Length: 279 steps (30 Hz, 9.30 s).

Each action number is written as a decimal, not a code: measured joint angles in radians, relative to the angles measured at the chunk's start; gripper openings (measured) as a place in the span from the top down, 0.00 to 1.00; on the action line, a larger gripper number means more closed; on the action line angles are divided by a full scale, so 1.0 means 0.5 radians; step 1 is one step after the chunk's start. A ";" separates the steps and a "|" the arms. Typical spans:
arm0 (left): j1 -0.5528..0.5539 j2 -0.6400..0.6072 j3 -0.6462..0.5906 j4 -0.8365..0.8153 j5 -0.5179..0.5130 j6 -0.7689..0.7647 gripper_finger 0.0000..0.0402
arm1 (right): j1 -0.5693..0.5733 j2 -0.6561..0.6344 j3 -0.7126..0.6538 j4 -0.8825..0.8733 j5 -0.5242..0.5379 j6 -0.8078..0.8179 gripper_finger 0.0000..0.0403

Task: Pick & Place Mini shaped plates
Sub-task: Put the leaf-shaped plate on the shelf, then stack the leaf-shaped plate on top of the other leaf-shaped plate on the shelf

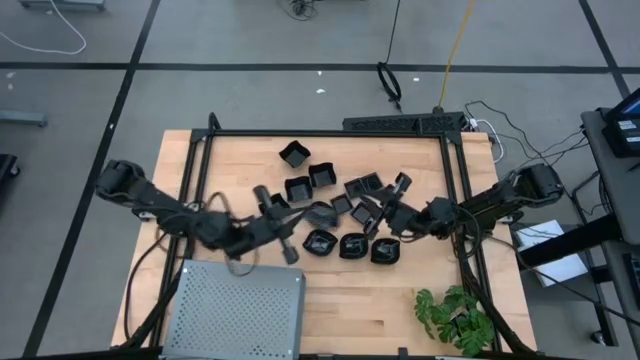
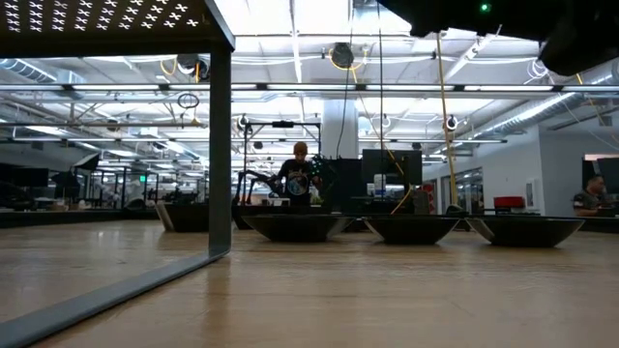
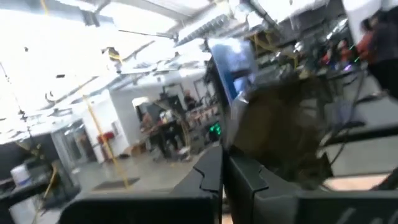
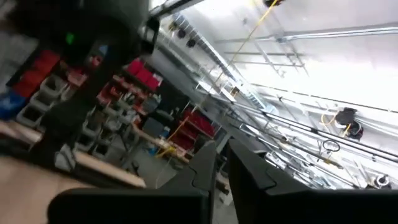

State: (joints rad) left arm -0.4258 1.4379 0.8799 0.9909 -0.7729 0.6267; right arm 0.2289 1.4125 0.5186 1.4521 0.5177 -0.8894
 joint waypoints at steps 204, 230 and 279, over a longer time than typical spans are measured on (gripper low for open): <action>0.043 0.004 0.083 -1.300 0.785 -1.322 0.58 | 0.736 0.000 0.190 -2.116 -0.420 1.720 1.00; 0.054 0.005 0.083 -1.409 1.127 -1.243 0.58 | 0.524 0.000 0.283 -2.366 -0.511 1.924 0.81; 0.081 0.005 0.083 -1.499 1.125 -1.257 0.58 | 0.354 0.214 0.568 -3.051 -0.831 2.006 1.00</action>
State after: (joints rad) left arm -0.3855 1.4403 0.9215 0.2413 -0.2104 -0.0019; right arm 0.4061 1.5195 0.8028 -0.0733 0.1024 0.1137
